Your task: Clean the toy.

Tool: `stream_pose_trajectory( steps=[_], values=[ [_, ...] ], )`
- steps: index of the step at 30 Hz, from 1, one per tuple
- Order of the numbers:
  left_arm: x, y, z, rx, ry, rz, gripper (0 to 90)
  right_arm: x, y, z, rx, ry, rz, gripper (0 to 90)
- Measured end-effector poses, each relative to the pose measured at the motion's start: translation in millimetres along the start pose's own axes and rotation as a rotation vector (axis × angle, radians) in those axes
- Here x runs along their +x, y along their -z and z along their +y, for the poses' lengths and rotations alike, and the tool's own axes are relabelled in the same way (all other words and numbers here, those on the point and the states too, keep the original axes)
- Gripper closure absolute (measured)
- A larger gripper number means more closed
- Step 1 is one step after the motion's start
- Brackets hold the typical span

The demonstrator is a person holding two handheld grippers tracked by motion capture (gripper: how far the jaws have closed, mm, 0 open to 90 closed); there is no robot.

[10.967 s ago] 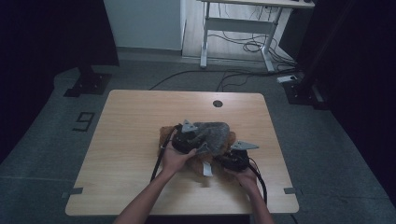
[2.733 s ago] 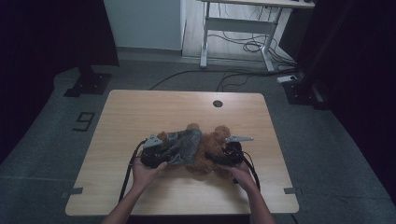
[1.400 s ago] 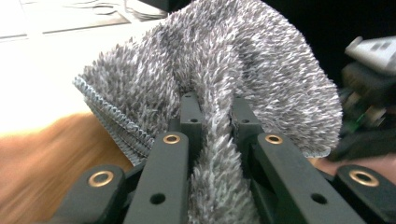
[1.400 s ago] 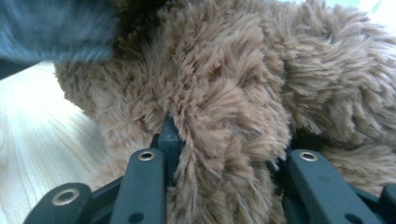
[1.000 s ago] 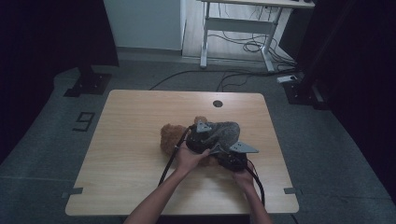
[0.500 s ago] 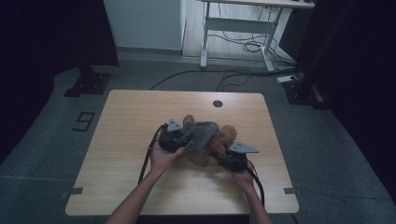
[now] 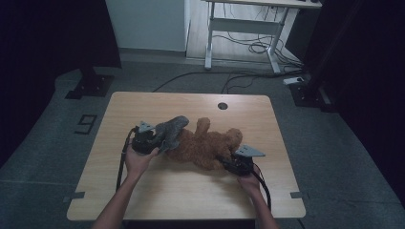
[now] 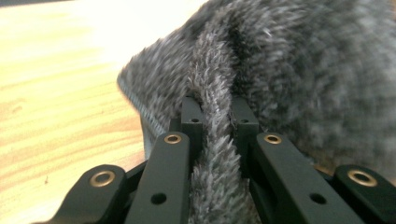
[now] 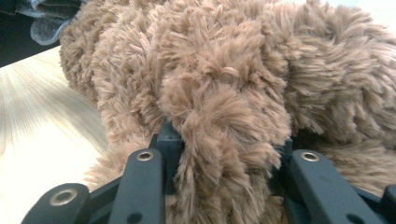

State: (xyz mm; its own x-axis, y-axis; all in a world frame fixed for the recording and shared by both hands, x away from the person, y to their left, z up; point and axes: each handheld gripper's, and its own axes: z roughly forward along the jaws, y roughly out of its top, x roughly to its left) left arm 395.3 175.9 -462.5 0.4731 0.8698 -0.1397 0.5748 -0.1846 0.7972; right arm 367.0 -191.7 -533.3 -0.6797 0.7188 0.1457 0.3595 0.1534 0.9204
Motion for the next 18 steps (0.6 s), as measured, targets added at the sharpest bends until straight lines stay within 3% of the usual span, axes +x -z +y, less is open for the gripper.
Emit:
stream_pose_trajectory(
  steps=[2,6,15,18],
  values=[
    [-3.0,3.4,4.3,-0.018,-0.003,-0.020,79.9,-0.6,0.1,0.1,0.001,-0.001,0.002,61.3],
    [-25.1,5.0,21.6,-0.055,-0.033,-0.072,79.9,-0.9,0.2,0.3,0.001,-0.003,0.006,61.2],
    [-106.4,-31.7,57.2,-0.043,-0.146,-0.204,79.8,-0.2,1.1,0.2,0.002,0.009,0.005,61.0],
    [-131.2,-47.5,63.1,-0.028,-0.167,-0.217,79.8,0.2,1.2,0.3,0.003,0.006,0.004,60.8]
  ],
)
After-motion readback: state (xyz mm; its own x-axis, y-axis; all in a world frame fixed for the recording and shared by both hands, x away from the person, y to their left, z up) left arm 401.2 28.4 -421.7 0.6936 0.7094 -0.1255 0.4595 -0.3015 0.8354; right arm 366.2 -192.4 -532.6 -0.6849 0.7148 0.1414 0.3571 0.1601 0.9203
